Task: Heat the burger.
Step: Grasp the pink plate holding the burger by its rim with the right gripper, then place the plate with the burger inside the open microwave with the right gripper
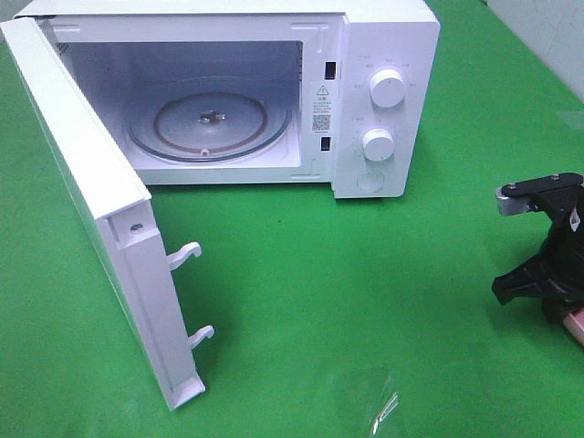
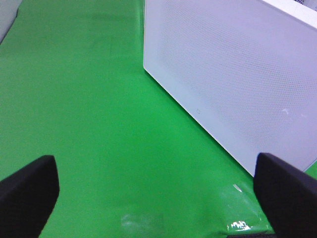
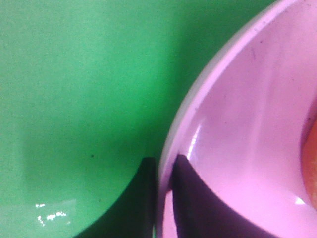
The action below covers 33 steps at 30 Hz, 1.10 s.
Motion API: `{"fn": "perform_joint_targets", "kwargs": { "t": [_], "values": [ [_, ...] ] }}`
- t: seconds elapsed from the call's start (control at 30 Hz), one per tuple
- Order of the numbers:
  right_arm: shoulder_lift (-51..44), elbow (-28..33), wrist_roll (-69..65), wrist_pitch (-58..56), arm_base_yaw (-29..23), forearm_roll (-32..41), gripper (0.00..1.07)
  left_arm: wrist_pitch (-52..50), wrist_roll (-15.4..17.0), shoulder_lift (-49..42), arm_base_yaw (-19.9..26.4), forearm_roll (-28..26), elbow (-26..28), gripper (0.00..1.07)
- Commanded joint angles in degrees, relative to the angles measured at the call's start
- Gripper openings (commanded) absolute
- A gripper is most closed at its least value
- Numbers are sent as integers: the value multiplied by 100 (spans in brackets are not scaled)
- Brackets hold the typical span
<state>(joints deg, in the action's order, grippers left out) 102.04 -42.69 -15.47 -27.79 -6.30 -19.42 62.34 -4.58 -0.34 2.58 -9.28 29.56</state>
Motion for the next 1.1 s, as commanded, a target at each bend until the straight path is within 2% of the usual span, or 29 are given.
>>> {"fn": "perform_joint_targets", "kwargs": {
  "t": [0.03,0.4,1.1],
  "values": [
    [34,17,-23,34,23,-69,0,-97,-17,-86,-11,-29,0,100],
    [-29,17,-258,-235,0,-178,0,-97,-17,-86,-11,-29,0,100],
    [-842,17,-1398,-1243,-1043,-1324,0,-97,-17,-86,-11,-29,0,100]
  ]
}}
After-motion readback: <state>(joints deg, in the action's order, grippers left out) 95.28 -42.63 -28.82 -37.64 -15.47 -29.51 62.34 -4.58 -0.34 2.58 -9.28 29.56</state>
